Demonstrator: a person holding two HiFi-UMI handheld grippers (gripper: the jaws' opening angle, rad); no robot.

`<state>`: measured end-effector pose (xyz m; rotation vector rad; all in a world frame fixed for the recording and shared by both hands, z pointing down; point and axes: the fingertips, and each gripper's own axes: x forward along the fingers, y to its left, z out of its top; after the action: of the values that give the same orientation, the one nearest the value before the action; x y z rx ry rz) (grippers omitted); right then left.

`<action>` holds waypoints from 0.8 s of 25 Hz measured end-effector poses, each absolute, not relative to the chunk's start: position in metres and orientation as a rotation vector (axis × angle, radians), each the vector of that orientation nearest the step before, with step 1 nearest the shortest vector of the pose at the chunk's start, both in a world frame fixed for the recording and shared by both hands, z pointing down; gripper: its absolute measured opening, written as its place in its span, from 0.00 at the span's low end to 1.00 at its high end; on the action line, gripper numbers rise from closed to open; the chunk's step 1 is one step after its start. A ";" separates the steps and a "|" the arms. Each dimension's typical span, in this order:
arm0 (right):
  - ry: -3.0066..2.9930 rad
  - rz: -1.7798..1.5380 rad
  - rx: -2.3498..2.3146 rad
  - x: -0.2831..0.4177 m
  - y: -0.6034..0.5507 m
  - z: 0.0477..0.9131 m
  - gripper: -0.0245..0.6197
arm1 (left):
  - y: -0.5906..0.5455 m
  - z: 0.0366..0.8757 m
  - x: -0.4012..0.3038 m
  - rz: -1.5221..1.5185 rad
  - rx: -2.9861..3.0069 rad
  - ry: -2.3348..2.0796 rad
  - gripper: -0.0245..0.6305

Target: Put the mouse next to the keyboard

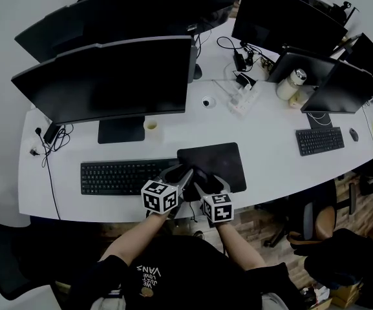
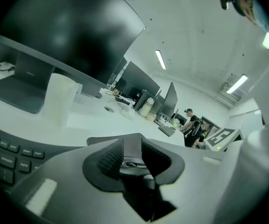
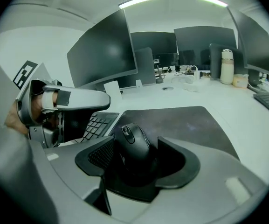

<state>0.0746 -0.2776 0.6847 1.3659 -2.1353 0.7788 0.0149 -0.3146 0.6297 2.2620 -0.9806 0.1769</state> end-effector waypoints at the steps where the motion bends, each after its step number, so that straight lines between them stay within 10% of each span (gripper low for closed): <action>1: -2.120 0.792 1.391 0.074 -0.277 0.685 0.49 | -0.313 0.629 0.014 0.179 2.264 -0.985 0.18; 20: -2.257 0.743 1.487 0.075 -0.250 0.634 0.49 | -0.273 0.603 -0.019 0.221 2.346 -1.162 0.18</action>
<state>0.0745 -0.2502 0.6338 1.4872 -2.2566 0.7426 -0.0192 -0.2728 0.6035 2.3456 -1.1623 0.2215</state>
